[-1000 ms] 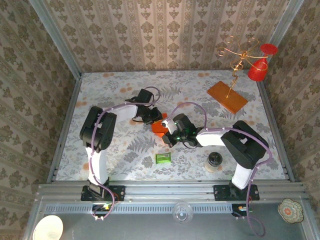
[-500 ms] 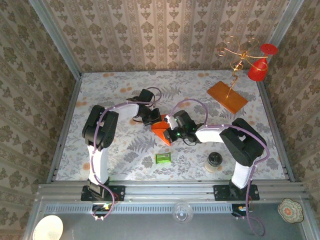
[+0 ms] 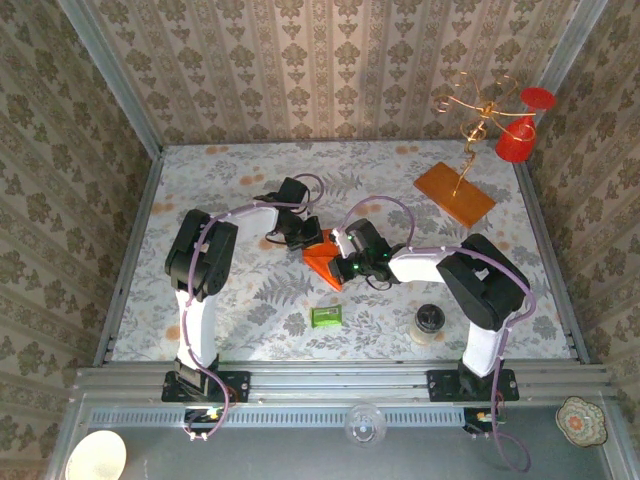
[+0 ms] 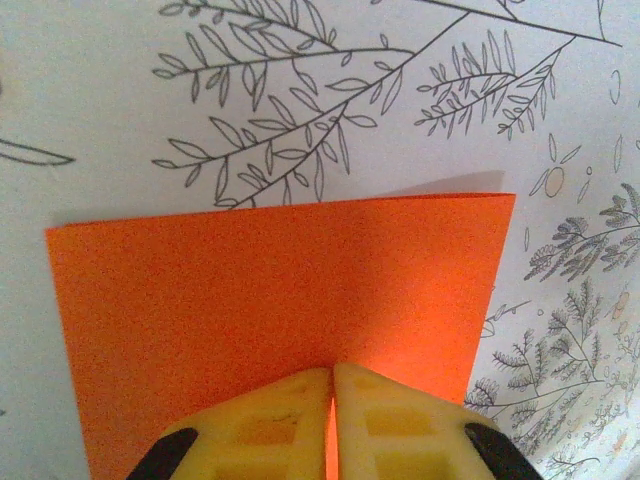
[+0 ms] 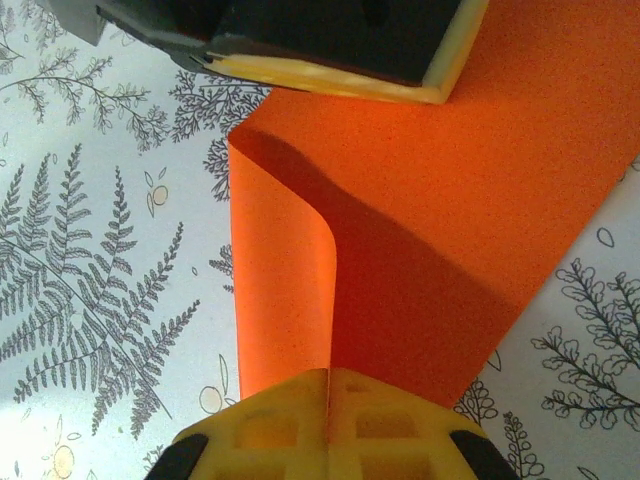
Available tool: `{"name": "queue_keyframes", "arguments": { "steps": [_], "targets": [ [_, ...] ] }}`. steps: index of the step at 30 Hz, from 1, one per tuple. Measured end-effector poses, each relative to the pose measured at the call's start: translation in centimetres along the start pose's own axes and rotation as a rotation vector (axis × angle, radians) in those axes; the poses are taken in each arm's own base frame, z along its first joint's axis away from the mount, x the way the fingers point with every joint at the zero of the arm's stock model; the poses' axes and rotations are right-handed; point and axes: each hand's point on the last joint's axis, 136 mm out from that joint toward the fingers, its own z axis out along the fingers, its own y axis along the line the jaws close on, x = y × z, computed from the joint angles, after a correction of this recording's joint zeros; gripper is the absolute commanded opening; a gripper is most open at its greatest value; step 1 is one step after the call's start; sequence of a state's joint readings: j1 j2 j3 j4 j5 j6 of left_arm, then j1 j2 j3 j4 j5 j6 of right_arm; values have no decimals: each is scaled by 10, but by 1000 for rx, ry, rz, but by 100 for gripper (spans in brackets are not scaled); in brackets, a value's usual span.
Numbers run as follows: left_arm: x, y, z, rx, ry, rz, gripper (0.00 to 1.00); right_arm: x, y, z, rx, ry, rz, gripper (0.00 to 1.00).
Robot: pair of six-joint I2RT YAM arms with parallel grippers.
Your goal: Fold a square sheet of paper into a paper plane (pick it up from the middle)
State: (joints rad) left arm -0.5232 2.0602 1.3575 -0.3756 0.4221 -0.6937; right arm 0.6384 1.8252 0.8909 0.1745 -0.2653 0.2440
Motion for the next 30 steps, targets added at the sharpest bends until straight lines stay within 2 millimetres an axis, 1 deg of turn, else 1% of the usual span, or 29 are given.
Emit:
{"name": "queue_keyframes", "arguments": {
  "steps": [12, 25, 28, 30],
  "targets": [
    [0, 0, 0, 1, 1, 0, 13, 6, -3, 5, 7, 30, 31, 1],
    [-2, -3, -2, 8, -7, -2, 13, 4, -3, 7, 0, 30, 34, 1],
    [3, 0, -8, 10, -22, -24, 13, 4, -3, 7, -6, 31, 39, 1],
    [9, 2, -19, 18, -40, -49, 15, 4, -3, 7, -10, 32, 42, 1]
  ]
}}
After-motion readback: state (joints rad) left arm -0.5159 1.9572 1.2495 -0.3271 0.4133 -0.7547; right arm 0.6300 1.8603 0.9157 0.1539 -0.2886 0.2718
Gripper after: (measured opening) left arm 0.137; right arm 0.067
